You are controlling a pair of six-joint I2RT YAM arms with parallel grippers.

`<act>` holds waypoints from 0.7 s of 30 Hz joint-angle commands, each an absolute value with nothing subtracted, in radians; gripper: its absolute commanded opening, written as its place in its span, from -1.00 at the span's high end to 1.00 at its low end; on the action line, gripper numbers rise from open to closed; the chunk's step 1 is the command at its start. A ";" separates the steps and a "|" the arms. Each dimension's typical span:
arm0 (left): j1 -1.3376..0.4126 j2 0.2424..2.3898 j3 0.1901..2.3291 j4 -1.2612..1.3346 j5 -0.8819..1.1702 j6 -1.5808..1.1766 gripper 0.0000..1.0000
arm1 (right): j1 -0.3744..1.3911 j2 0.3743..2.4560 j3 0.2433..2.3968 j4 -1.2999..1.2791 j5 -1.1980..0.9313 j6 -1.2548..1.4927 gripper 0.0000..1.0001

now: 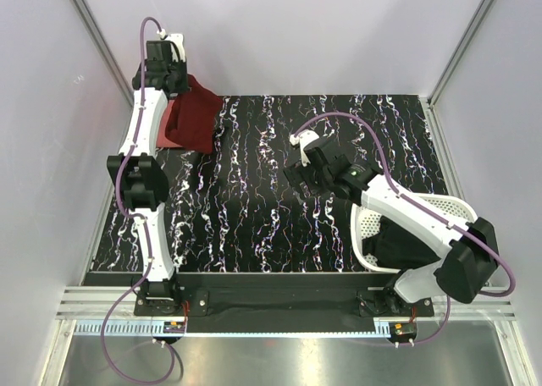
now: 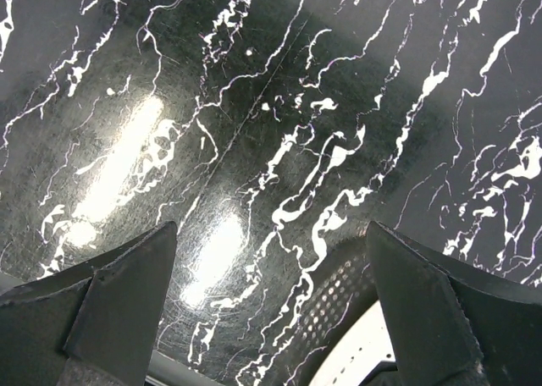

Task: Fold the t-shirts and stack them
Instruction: Neatly place the folded tshirt to the corner

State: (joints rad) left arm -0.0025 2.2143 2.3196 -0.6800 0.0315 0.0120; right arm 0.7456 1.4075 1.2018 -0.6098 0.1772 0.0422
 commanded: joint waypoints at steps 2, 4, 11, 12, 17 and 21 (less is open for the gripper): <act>0.003 2.177 2.407 -0.623 0.080 0.043 1.00 | 0.733 1.422 1.256 -0.586 0.152 0.023 -1.00; 0.026 2.180 2.414 -0.620 0.072 0.043 1.00 | 0.726 1.434 1.262 -0.587 0.146 0.023 -1.00; 0.040 2.171 2.447 -0.624 0.075 0.045 1.00 | 0.712 1.459 1.279 -0.580 0.137 0.023 -0.99; 0.044 2.171 2.447 -0.627 0.083 0.041 1.00 | 0.712 1.463 1.281 -0.577 0.135 0.021 -0.99; 0.046 2.169 2.442 -0.620 0.081 0.054 1.00 | 0.706 1.471 1.295 -0.571 0.127 0.018 -0.99; 0.054 2.186 2.444 -0.592 0.094 0.060 1.00 | 0.704 1.477 1.298 -0.575 0.129 0.018 -0.99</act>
